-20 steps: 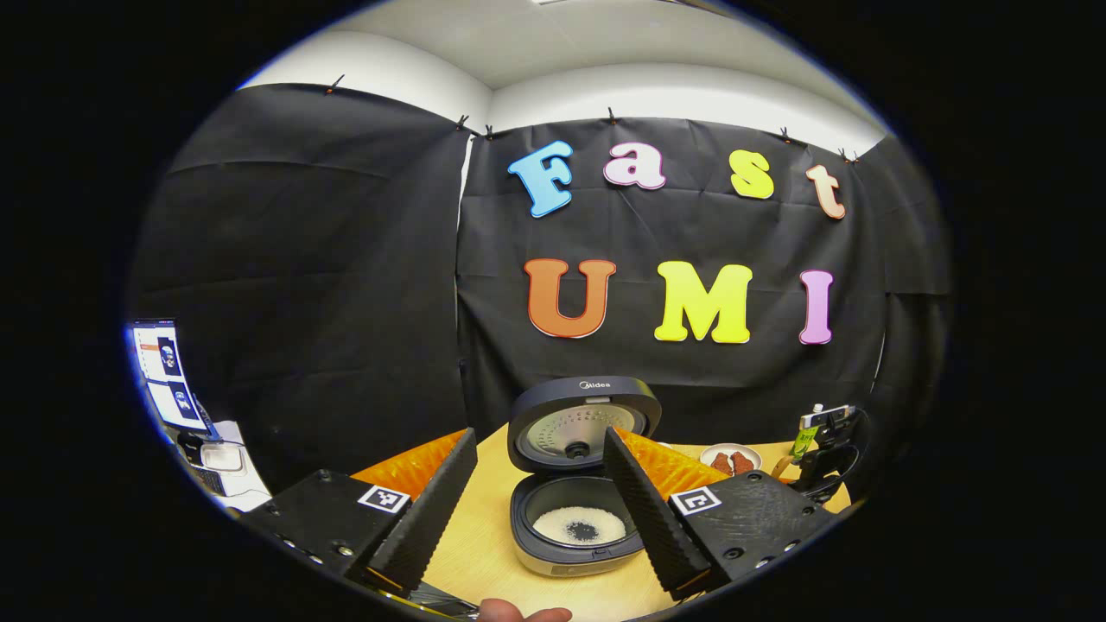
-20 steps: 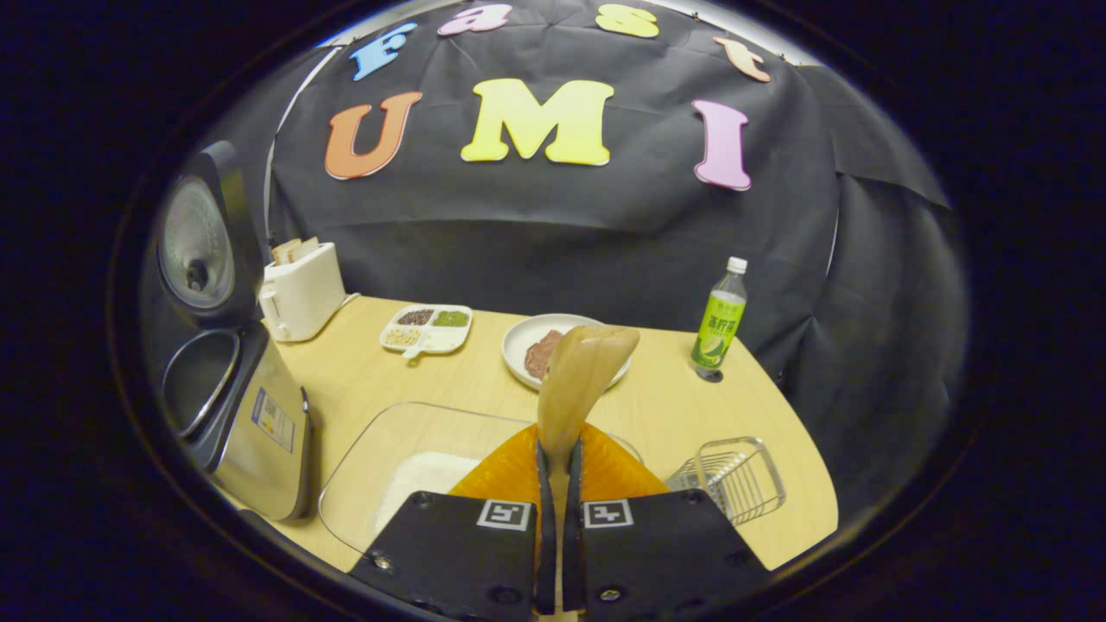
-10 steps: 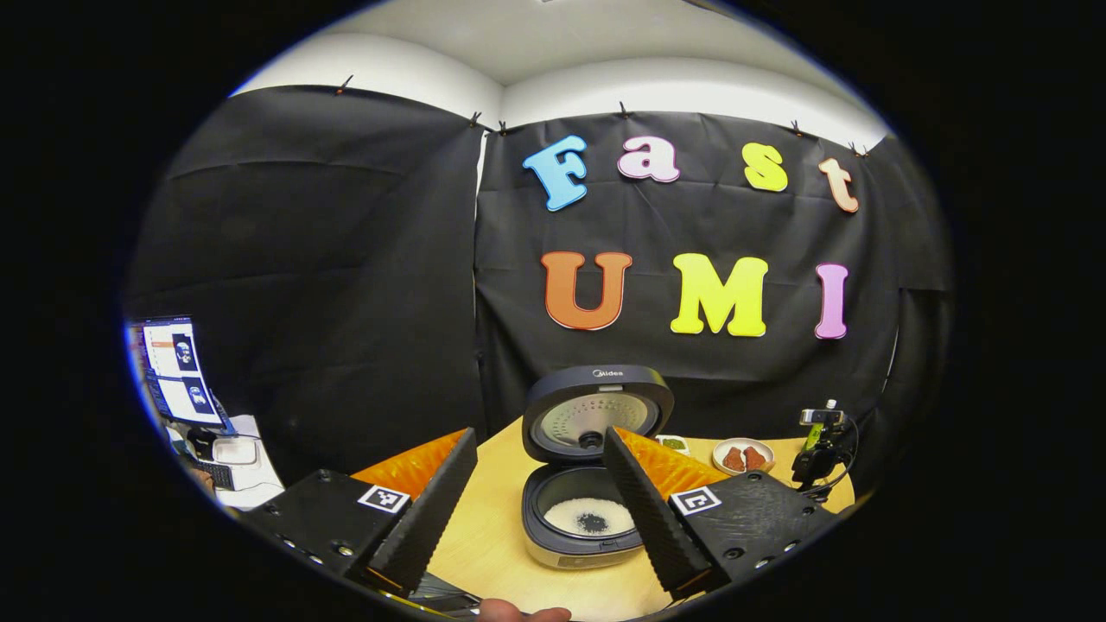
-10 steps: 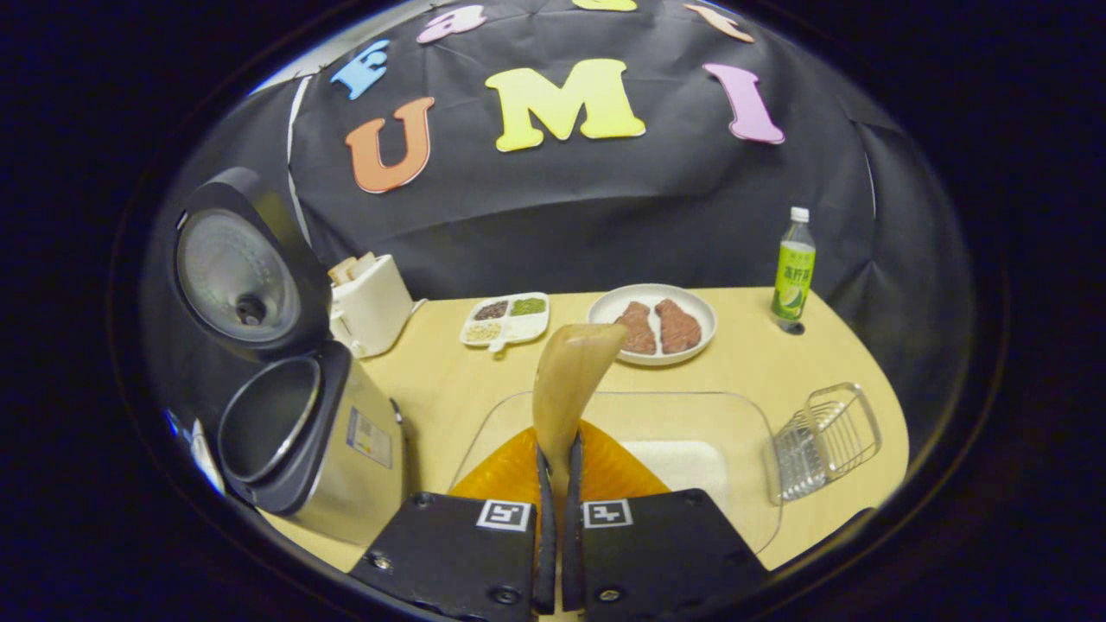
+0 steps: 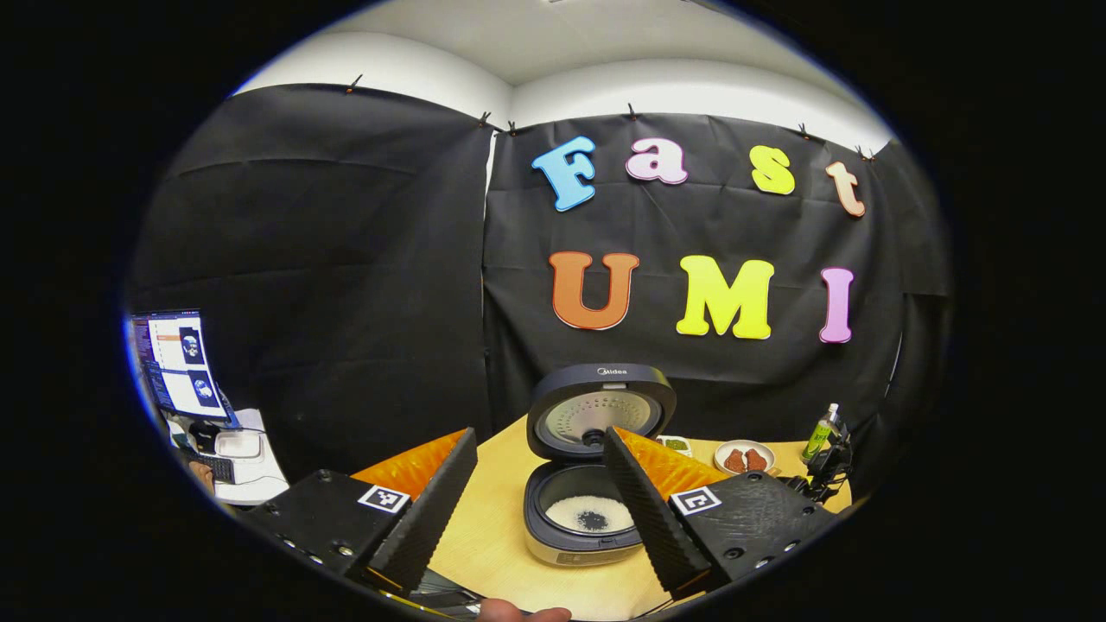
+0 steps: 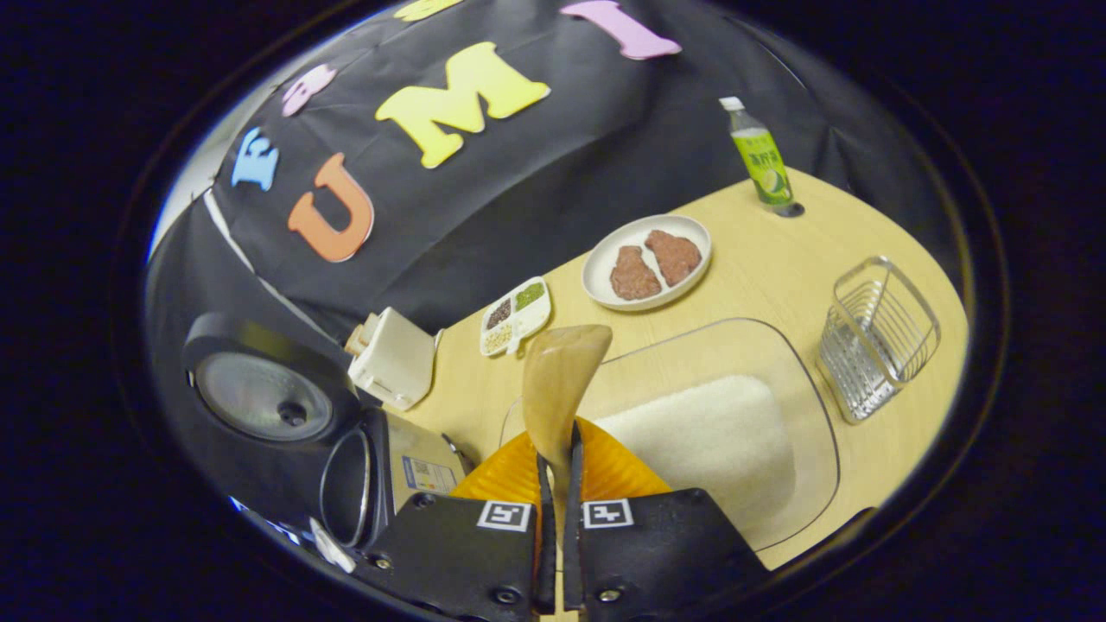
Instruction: Close the left gripper, press the button to open the rice cooker; take a wooden spoon from the chopstick holder with the right hand, scoop a spoonful of rice and pour it into the rice cooker, then put the wooden spoon back into the chopstick holder.
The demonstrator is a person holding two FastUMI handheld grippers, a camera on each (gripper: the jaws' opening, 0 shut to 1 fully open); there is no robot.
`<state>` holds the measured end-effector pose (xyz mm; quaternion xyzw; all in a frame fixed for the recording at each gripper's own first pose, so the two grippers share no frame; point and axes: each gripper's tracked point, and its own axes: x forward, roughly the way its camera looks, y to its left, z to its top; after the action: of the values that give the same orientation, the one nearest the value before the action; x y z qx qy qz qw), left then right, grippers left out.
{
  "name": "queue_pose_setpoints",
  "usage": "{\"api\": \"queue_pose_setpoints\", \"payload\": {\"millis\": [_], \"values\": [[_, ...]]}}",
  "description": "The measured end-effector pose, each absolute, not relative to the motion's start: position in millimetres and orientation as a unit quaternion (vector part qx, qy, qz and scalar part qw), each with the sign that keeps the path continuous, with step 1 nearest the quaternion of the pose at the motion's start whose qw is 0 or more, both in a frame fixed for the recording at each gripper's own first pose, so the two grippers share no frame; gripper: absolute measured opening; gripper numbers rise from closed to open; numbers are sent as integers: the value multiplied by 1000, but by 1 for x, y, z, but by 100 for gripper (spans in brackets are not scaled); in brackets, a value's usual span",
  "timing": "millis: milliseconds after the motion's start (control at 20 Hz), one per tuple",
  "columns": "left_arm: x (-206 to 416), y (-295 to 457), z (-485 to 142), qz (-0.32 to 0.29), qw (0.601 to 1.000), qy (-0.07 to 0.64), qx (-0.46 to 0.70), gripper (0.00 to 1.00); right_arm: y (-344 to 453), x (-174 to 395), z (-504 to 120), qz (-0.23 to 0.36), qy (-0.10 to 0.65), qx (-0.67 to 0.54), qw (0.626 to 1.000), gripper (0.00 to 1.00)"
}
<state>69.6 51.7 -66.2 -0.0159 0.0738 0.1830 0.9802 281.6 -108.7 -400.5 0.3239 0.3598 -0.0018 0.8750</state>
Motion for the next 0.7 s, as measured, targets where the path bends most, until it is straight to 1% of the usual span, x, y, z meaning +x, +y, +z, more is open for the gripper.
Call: {"api": "queue_pose_setpoints", "payload": {"millis": [150, 350, 550, 700], "values": [[71, 48, -68, 179, 981, 77, -14, 95, -124, 279, -408, -14, 358, 380, 853, 9], [76, 37, -75, 168, 982, 87, -11, 95, -133, 277, -414, -14, 352, 428, 832, 8], [81, 25, -77, 156, 983, 94, -8, 95, -151, 280, -406, -19, 337, 427, 839, 9], [86, 19, -75, 150, 984, 91, -7, 95, -162, 280, -390, -18, 324, 456, 828, 8]]}}
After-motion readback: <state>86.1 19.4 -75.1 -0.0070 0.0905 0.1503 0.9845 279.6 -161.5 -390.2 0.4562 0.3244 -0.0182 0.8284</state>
